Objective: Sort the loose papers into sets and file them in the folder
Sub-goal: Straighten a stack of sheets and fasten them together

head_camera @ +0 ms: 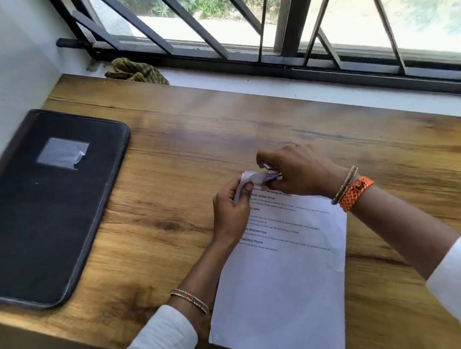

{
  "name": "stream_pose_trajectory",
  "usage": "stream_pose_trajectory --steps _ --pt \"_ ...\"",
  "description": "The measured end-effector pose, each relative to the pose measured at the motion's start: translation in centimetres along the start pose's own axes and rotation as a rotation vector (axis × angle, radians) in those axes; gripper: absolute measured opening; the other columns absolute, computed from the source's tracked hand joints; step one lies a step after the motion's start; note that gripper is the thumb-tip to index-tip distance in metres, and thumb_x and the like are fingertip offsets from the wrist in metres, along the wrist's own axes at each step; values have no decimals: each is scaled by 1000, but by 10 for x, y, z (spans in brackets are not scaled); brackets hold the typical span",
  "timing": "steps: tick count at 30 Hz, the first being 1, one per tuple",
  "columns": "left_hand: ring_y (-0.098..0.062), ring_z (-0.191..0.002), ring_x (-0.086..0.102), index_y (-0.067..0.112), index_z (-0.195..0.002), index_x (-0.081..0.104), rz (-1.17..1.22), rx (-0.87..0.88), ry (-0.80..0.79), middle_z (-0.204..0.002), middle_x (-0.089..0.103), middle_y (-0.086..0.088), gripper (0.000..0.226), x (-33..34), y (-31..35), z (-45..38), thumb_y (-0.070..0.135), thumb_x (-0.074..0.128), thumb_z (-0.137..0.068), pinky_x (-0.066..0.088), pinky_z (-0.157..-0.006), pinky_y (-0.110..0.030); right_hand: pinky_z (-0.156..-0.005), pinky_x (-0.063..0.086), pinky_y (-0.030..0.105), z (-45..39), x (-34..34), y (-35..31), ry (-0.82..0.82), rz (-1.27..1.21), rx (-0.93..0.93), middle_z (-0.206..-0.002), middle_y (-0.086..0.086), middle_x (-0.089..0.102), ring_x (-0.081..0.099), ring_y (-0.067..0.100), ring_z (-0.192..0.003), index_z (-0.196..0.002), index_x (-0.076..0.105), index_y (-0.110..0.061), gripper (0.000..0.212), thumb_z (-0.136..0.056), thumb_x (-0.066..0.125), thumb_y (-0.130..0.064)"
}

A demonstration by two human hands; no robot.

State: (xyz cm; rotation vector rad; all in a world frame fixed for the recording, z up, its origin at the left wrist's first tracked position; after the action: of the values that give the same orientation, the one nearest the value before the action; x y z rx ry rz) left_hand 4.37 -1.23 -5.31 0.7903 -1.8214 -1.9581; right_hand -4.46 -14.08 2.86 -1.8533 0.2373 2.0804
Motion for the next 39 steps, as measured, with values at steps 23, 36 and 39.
stream_pose_trajectory --steps 23,36,39 --pt "-30 -91 68 15 -105 66 124 -290 -110 -96 72 -11 20 0 -11 0 25 59 -90 55 -82 -49 -74 31 34 -3 30 29 -164 -266 26 -77 -4 57 51 20 -74 -92 48 -24 13 -95 43 -36" --pt "-27 -75 63 13 -99 66 -111 -71 -42 -79 67 -8 31 3 -11 6 41 54 -91 51 -63 -49 -94 28 40 -4 32 17 -317 -77 -68 -92 -5 59 49 14 -96 -92 60 -21 52 -97 23 -56" --pt "-20 -72 62 11 -98 65 -160 -55 -41 -78 66 -5 22 3 -13 6 31 55 -94 50 -61 -40 -81 34 34 -7 33 14 -323 -177 -97 -85 -2 54 48 15 -85 -90 58 -15 42 -99 34 -48"
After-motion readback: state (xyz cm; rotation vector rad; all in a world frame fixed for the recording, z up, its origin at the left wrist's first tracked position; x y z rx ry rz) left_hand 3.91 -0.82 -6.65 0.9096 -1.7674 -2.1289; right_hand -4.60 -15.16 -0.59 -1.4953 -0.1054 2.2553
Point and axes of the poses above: each hand's wrist, its own z-axis away from the middle knuckle, its own x-axis out of the palm, y = z × x, the point moved 2 cm from there along -z, towards the middle knuckle
